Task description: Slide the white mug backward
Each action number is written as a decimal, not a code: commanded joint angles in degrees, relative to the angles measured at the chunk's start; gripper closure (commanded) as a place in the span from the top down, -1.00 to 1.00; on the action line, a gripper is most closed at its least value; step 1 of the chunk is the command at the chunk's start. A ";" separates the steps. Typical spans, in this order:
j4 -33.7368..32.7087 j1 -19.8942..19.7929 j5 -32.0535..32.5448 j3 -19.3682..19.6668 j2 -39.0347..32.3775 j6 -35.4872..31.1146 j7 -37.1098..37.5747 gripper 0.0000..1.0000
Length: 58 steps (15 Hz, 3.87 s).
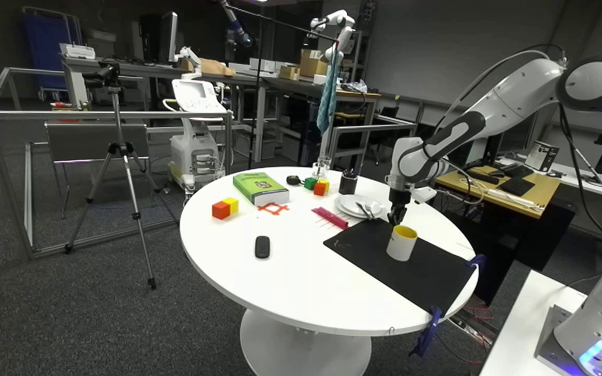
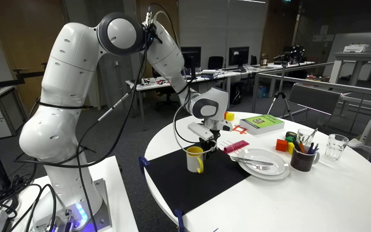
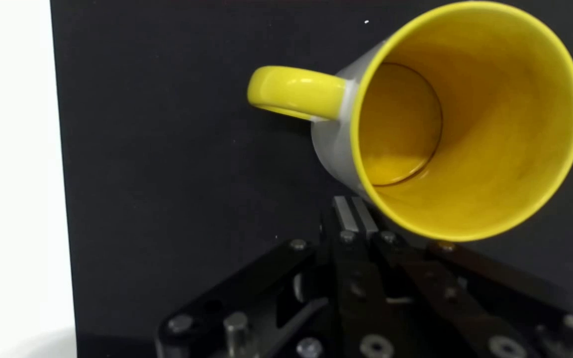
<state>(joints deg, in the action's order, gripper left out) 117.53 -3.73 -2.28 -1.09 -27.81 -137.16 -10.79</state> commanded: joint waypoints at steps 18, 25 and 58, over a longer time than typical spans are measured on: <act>0.10 0.20 0.15 0.18 0.65 7.12 1.33 -1.00; 1.72 1.00 1.48 0.39 1.41 -2.09 1.63 -1.00; -1.27 0.03 -4.80 -3.05 1.36 14.78 -4.84 -1.00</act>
<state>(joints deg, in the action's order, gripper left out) 116.55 -3.34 -7.90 -4.42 -27.76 -125.83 -14.46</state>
